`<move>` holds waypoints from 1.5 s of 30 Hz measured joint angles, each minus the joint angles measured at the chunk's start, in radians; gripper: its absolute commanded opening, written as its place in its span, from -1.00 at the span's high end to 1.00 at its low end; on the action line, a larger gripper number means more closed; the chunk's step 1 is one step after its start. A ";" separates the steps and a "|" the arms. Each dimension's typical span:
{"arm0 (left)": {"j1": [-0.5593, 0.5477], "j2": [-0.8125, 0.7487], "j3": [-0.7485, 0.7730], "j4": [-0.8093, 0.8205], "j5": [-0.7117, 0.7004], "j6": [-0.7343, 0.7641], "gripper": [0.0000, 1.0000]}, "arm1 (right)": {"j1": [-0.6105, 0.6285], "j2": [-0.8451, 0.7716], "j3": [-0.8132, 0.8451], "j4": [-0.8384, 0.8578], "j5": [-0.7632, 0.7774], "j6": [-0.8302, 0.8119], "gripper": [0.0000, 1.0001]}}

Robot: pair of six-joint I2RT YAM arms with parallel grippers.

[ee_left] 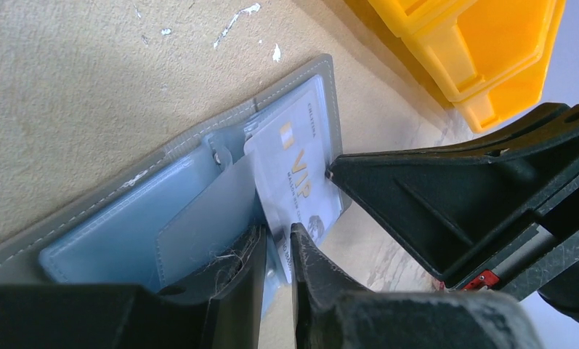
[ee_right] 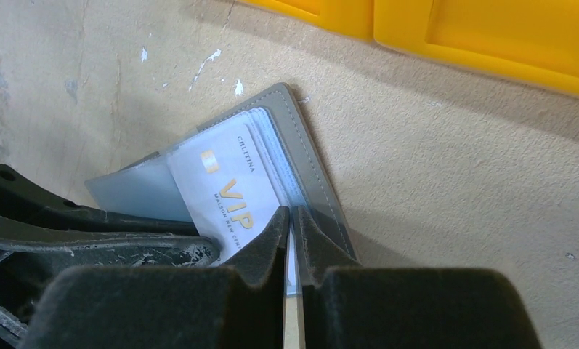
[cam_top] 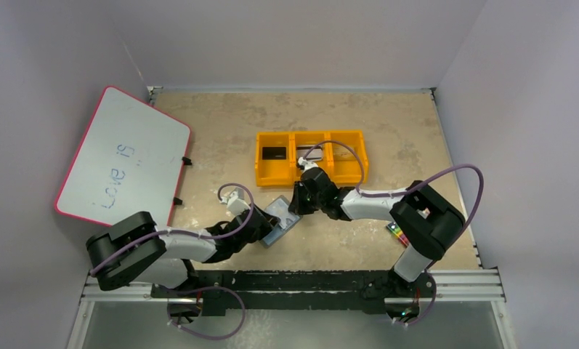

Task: Take the credit cards out of the card holder

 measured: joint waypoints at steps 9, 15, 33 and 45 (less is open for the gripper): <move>0.000 0.025 -0.011 0.047 0.000 -0.005 0.97 | 0.000 0.000 -0.002 0.008 0.005 0.000 0.86; 0.000 0.022 -0.011 0.044 0.000 -0.008 1.00 | 0.000 0.000 -0.009 0.019 0.007 0.001 0.85; 0.000 -0.099 -0.084 0.016 0.012 -0.024 1.00 | 0.000 0.000 -0.010 0.019 -0.001 0.009 0.85; 0.000 -0.179 -0.094 -0.080 0.021 -0.026 1.00 | 0.002 0.000 -0.004 -0.005 -0.003 0.009 0.85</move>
